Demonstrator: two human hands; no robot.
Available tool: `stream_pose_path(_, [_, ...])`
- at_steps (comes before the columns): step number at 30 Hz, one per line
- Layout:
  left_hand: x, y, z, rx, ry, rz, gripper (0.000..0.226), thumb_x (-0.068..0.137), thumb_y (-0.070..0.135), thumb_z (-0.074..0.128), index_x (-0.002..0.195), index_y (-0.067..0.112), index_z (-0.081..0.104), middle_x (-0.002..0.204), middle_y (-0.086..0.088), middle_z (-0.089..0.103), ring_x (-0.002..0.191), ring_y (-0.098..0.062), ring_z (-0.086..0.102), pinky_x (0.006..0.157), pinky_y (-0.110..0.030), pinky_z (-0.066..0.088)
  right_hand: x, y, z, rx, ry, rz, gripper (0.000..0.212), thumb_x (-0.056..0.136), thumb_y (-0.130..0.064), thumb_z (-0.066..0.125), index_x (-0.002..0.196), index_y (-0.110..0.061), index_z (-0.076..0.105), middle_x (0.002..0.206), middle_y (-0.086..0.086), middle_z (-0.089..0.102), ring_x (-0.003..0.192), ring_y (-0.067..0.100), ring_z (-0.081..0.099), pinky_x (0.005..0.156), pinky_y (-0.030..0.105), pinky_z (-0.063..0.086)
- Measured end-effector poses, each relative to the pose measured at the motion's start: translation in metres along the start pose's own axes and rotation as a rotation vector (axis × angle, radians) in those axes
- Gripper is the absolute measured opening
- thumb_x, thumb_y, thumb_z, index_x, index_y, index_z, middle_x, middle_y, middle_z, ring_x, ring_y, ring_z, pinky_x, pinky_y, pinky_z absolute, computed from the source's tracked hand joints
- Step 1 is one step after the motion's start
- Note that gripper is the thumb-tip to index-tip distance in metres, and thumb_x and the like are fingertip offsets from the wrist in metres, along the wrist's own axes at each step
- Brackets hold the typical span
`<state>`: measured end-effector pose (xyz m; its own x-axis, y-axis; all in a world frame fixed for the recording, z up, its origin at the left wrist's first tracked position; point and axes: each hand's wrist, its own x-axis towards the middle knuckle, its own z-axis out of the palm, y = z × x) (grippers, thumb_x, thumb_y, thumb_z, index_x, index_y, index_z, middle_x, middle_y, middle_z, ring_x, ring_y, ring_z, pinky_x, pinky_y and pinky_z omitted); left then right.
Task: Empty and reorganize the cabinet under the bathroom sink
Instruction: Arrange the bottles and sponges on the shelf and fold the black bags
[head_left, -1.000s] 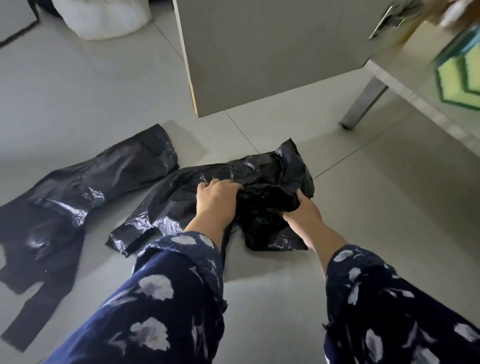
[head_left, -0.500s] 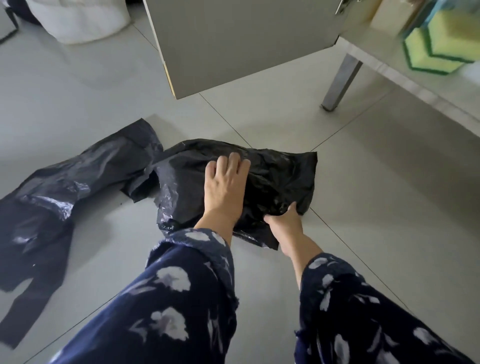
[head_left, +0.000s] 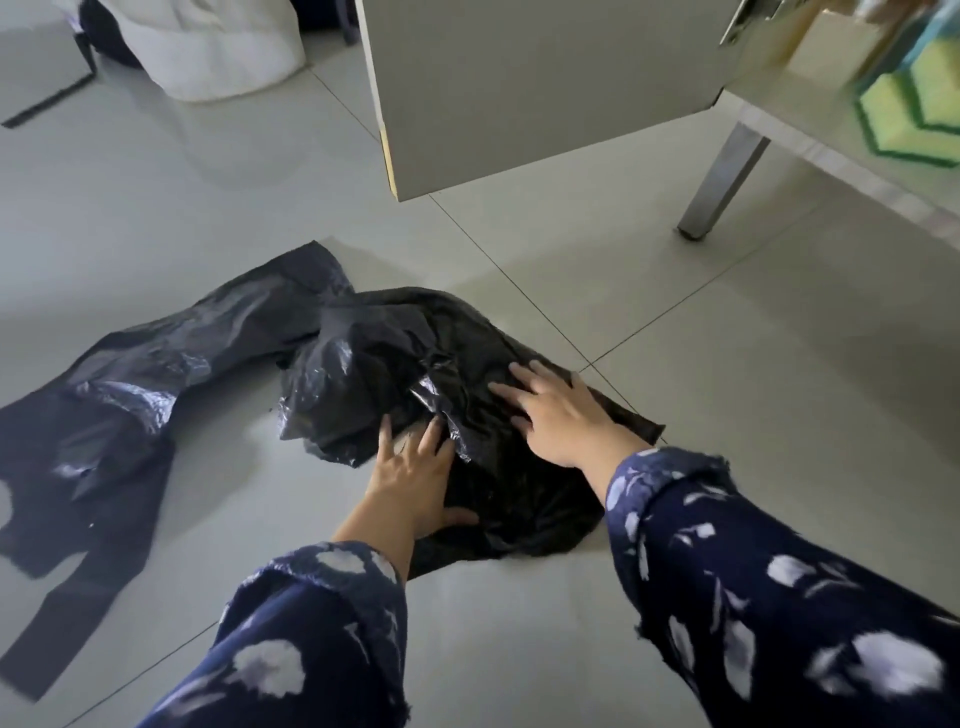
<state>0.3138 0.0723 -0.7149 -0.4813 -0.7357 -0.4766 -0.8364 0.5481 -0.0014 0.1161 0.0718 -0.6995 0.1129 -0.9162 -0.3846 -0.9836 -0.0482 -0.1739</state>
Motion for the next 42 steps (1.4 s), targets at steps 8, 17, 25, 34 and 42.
stream_pose_path(8, [0.001, -0.013, 0.018, -0.053, 0.017, -0.081, 0.116, 0.066, 0.088, 0.04, 0.15, 0.029, -0.015, 0.157, 0.007, -0.024, 0.146, -0.017, -0.019, 0.108, -0.063, -0.018, -0.038, 0.015, 0.049, 0.141, -0.13, 0.577, 0.063, 0.098, -0.055, 0.015, 0.149, -0.035, -0.016, 0.156, 0.001, -0.027, 0.145, 0.027, -0.022, 0.112, 0.065, -0.003])
stream_pose_path(17, [-0.058, -0.022, 0.01, -0.171, -0.071, -0.126, 0.102, 0.073, 0.072, 0.058, 0.151, 0.032, 0.006, 0.157, 0.004, 0.01, 0.146, -0.021, 0.009, 0.113, -0.064, -0.004, -0.08, -0.012, 0.028, 0.138, -0.328, 0.725, 0.066, 0.092, -0.041, 0.039, 0.15, -0.031, 0.012, 0.156, 0.007, 0.014, 0.135, 0.036, 0.033, 0.109, 0.061, 0.021])
stream_pose_path(25, [-0.079, -0.034, -0.013, -0.277, 0.126, -0.166, 0.051, 0.089, 0.041, 0.052, 0.138, 0.033, 0.041, 0.148, 0.002, 0.025, 0.142, -0.021, 0.017, 0.114, -0.059, -0.001, -0.075, -0.08, -0.011, -0.004, -0.132, 0.582, 0.045, 0.088, -0.023, 0.045, 0.133, -0.02, 0.047, 0.139, 0.007, 0.04, 0.124, 0.034, 0.044, 0.103, 0.051, 0.035])
stream_pose_path(34, [-0.076, -0.095, -0.014, -0.511, 0.652, -0.236, 0.019, 0.081, 0.01, 0.049, 0.086, 0.02, 0.064, 0.098, 0.001, 0.06, 0.098, -0.026, 0.056, 0.079, -0.037, 0.041, 0.023, -0.156, -0.057, 0.004, 0.513, 0.106, 0.021, 0.089, -0.015, 0.045, 0.108, -0.014, 0.055, 0.115, 0.008, 0.053, 0.106, 0.029, 0.049, 0.085, 0.04, 0.043])
stream_pose_path(42, [-0.036, -0.215, -0.018, -0.444, 0.654, -0.519, 0.021, 0.089, 0.028, 0.053, 0.106, 0.029, 0.065, 0.128, 0.002, 0.048, 0.118, -0.023, 0.043, 0.096, -0.041, 0.034, 0.183, -0.19, -0.075, 0.474, 0.281, 0.153, 0.04, 0.088, -0.009, 0.049, 0.128, -0.017, 0.048, 0.127, 0.011, 0.052, 0.116, 0.03, 0.052, 0.091, 0.032, 0.042])
